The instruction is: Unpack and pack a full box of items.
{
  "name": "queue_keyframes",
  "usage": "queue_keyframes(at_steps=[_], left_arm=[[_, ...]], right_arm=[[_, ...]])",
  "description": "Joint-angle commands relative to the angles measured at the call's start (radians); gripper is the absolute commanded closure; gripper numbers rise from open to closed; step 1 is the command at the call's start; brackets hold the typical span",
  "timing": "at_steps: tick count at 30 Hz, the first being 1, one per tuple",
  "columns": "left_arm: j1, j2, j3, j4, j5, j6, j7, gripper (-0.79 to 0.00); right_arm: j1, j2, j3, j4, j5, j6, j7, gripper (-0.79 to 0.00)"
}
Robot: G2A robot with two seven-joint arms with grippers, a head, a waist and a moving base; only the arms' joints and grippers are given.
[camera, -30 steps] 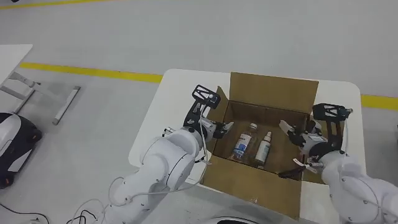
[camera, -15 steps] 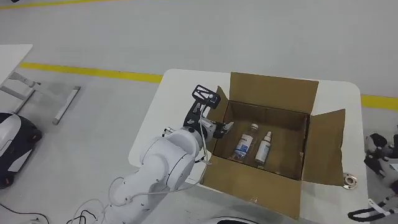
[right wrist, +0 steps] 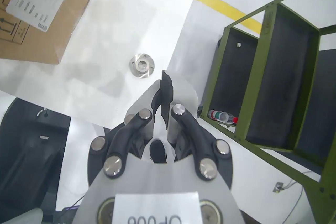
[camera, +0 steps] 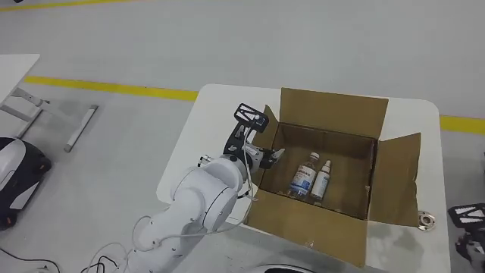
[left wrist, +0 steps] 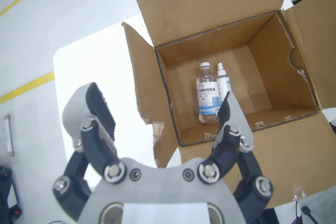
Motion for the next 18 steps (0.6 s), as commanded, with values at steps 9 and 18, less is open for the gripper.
queue_keyframes(at_steps=[9,18], left_arm=[[0.000,0.000,0.000,0.000,0.000,0.000,0.000,-0.785],[0.000,0.000,0.000,0.000,0.000,0.000,0.000,-0.785]], right_arm=[[0.022,0.006,-0.057,0.085,-0.032,-0.071,0.011,0.000],[0.021,0.009,-0.081,0.095,-0.075,-0.093,-0.010,0.000]])
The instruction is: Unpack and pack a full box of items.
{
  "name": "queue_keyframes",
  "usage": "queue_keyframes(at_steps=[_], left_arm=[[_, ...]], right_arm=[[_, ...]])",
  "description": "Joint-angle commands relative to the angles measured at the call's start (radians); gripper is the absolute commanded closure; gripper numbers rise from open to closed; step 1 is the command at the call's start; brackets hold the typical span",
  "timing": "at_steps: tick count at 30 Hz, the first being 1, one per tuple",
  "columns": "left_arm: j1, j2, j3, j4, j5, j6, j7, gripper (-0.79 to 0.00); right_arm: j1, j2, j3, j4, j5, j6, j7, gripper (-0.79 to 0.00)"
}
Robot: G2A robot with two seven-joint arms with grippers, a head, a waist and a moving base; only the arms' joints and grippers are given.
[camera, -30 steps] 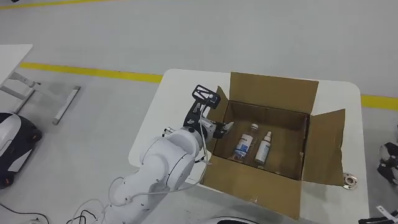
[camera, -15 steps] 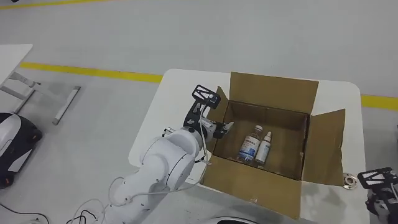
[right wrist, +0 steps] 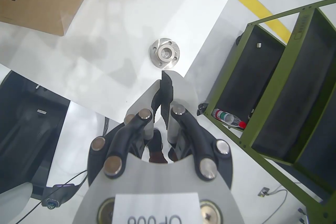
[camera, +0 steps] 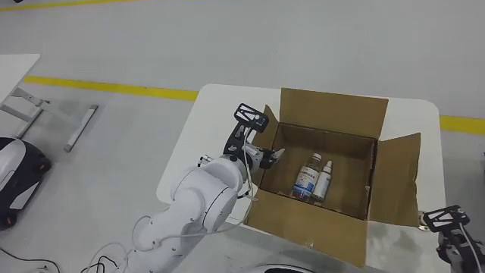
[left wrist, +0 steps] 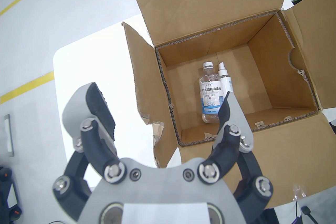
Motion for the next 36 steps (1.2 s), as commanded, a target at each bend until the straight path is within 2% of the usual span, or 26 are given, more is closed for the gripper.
queue_keyframes(at_steps=[1,7,10,16,22,25,30,36], left_arm=[[0.000,0.000,0.000,0.000,0.000,0.000,0.000,-0.785],[0.000,0.000,0.000,0.000,0.000,0.000,0.000,-0.785],[0.000,0.000,0.000,0.000,0.000,0.000,0.000,-0.785],[0.000,0.000,0.000,0.000,0.000,0.000,0.000,-0.785],[0.000,0.000,0.000,0.000,0.000,0.000,0.000,-0.785],[0.000,0.000,0.000,0.000,0.000,0.000,0.000,-0.785],[0.000,0.000,0.000,0.000,0.000,0.000,0.000,-0.785],[0.000,0.000,0.000,0.000,0.000,0.000,0.000,-0.785]], right_arm=[[0.010,0.002,-0.021,0.011,-0.053,-0.002,-0.011,0.000],[0.152,0.011,-0.072,0.091,-0.121,-0.054,0.049,0.000],[0.219,0.016,-0.110,0.123,-0.156,-0.114,0.088,0.000],[0.305,0.018,-0.167,0.226,-0.162,-0.149,0.117,0.000],[0.338,0.023,-0.174,0.316,-0.096,-0.155,0.114,0.000],[0.344,0.027,-0.166,0.333,-0.053,-0.155,0.113,-0.065],[0.333,0.039,-0.143,0.327,0.012,-0.157,0.112,-0.083],[0.333,0.055,-0.137,0.330,0.069,-0.151,0.118,-0.163]])
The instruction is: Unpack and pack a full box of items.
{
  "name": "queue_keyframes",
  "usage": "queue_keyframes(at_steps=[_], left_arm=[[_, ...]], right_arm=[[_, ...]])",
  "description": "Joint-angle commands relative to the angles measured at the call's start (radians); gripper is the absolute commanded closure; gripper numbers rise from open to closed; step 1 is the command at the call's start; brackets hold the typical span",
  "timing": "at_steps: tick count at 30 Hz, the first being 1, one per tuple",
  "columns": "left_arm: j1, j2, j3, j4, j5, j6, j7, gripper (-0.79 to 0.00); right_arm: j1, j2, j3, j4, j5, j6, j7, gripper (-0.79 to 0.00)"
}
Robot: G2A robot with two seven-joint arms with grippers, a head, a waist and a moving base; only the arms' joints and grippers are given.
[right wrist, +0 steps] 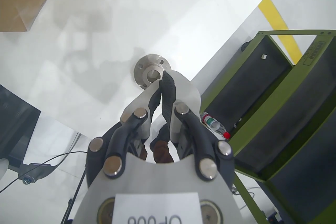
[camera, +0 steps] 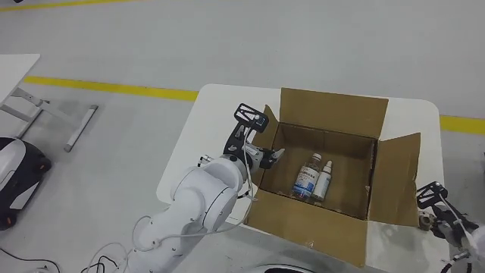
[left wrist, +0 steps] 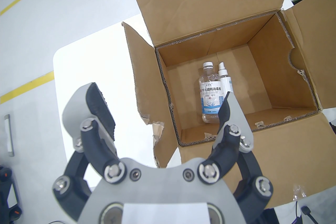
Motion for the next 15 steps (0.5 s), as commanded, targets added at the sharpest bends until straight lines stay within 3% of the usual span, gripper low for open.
queue_keyframes(at_steps=[1,5,15], left_arm=[[0.000,0.000,0.000,0.000,0.000,0.000,0.000,-0.785],[0.000,0.000,0.000,0.000,0.000,0.000,0.000,-0.785],[0.000,0.000,0.000,0.000,0.000,0.000,0.000,-0.785]], right_arm=[[0.004,0.005,-0.001,0.006,0.015,0.004,0.004,-0.197],[0.007,0.016,-0.008,0.017,0.052,0.001,0.001,-0.406],[0.034,0.043,-0.050,0.067,0.065,0.022,0.022,-0.394]])
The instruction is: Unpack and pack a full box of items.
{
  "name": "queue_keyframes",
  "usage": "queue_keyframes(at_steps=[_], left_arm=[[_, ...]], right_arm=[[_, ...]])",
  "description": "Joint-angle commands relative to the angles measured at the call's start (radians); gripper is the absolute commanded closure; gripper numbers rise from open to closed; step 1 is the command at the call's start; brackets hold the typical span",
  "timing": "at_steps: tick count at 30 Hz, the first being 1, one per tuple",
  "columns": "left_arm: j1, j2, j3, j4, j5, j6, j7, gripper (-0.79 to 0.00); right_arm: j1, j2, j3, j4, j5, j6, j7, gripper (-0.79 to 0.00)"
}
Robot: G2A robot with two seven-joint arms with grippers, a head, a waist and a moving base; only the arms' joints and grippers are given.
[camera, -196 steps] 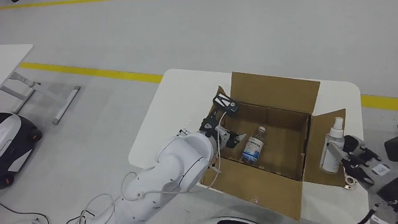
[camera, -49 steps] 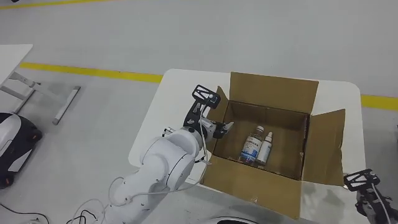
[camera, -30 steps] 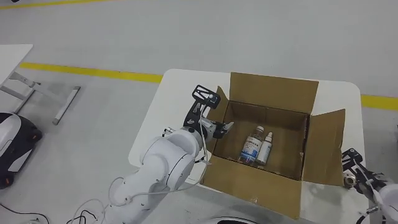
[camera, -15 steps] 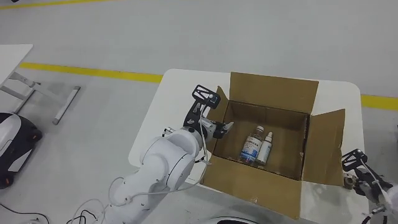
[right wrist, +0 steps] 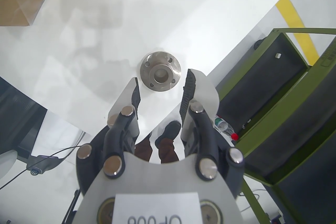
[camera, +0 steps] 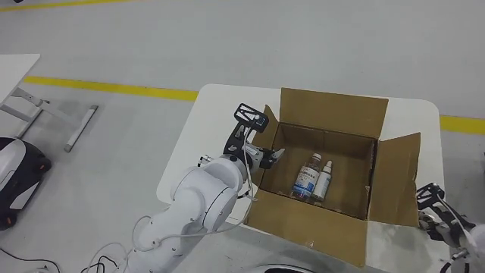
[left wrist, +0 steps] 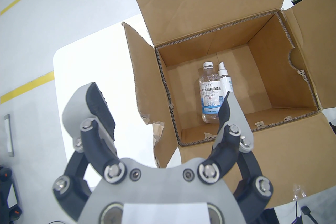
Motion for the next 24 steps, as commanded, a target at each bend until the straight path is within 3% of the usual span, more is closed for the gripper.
queue_keyframes(at_steps=[1,24], left_arm=[[0.000,0.000,0.000,0.000,0.000,0.000,0.000,-0.785],[0.000,0.000,0.000,0.000,0.000,0.000,0.000,-0.785]], right_arm=[[0.007,0.003,-0.006,0.013,0.005,0.004,0.004,-0.391],[0.094,0.018,-0.121,0.125,-0.002,0.049,0.027,-0.332]])
